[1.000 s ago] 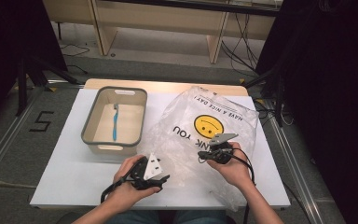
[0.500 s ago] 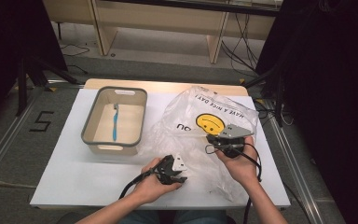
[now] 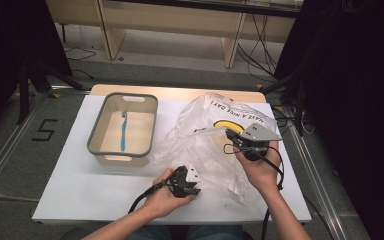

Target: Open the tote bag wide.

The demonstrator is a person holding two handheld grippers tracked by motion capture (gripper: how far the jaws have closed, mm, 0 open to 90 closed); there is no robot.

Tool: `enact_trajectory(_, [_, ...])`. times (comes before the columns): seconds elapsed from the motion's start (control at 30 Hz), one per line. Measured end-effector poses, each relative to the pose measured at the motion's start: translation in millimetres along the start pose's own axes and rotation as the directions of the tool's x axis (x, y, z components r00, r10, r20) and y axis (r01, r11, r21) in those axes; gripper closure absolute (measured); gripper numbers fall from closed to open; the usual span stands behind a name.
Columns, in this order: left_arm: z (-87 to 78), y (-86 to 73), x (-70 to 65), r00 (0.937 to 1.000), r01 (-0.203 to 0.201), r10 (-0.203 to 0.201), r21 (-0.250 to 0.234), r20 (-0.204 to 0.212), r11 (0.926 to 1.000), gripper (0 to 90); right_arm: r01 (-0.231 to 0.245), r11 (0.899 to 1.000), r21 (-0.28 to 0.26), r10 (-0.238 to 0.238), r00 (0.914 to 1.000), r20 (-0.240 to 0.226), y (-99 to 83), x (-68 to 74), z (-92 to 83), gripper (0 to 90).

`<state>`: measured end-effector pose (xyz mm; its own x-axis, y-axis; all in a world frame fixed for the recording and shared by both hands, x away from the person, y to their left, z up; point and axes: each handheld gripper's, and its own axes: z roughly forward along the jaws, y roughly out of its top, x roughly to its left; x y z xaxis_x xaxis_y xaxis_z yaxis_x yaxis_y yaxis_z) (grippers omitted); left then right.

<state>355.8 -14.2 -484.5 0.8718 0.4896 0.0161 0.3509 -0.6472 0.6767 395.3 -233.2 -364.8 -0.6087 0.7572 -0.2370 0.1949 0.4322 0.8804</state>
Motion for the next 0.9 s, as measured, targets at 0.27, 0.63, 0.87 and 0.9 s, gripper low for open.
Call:
enact_trajectory(0.27, [-0.3, 0.0, -1.7, 0.9999, -0.007, 0.007, 0.001, -0.011, 1.0, 70.7, -0.055, 0.997, -0.045, 0.056, 0.9983, 0.018, 3.2, -7.5, 2.5, 90.0])
enact_trajectory(0.63, [-1.6, 0.0, -3.0, 0.9999, -0.01, 0.01, 0.005, -0.011, 0.9999, 69.6, -0.06, 0.992, -0.107, 0.064, 0.9974, 0.033, 11.9, -6.7, -1.6, 90.0])
enact_trajectory(0.87, [-14.5, 1.4, -6.1, 0.9986, -0.041, 0.04, -0.037, -0.034, 0.9985, 62.3, -0.065, 0.993, -0.094, 0.068, 0.9974, 0.026, 8.8, -8.1, -0.2, 90.0])
enact_trajectory(0.9, [-17.6, 1.2, -6.2, 0.9986, -0.041, 0.039, -0.05, -0.036, 0.9979, 59.8, -0.068, 0.993, -0.094, 0.07, 0.9972, 0.024, 8.6, -8.0, 0.0, 90.0])
